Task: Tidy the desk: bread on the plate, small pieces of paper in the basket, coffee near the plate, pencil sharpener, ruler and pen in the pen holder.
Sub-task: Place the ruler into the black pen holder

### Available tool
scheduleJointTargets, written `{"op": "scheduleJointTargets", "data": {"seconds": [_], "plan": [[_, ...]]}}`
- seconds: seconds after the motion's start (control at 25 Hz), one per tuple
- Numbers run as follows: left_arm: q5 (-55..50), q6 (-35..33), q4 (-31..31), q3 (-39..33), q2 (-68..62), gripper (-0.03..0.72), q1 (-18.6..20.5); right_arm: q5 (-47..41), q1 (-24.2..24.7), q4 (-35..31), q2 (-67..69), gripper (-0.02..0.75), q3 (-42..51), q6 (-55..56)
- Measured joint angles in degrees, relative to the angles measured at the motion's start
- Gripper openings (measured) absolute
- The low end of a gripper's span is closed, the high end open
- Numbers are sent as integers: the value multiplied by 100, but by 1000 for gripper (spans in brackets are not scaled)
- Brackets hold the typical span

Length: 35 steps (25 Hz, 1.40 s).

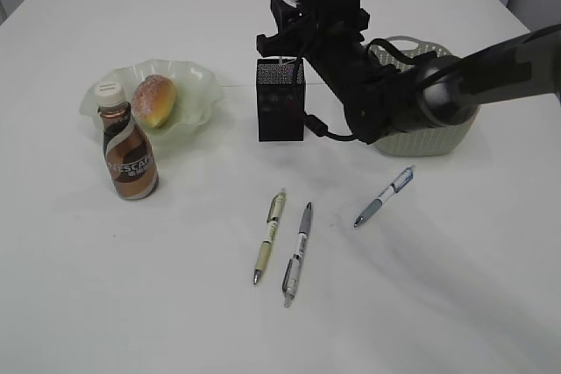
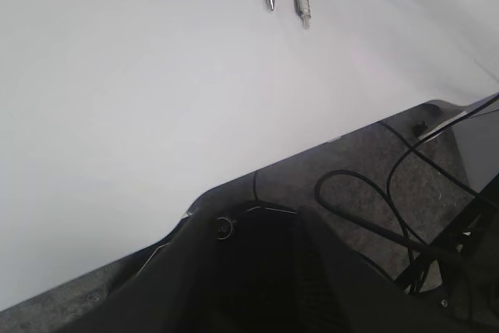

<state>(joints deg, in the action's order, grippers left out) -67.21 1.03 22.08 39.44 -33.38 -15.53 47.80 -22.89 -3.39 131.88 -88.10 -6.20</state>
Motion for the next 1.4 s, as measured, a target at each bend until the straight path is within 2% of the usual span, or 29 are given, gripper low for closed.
{"op": "scheduleJointTargets", "data": {"seconds": [0.4, 1.4], "plan": [[35, 0, 0, 0, 0, 246, 0, -681, 0, -22, 13, 294, -204, -48], [84, 0, -20, 0, 0, 246, 0, -1252, 0, -22, 418, 294, -625, 340]]}}
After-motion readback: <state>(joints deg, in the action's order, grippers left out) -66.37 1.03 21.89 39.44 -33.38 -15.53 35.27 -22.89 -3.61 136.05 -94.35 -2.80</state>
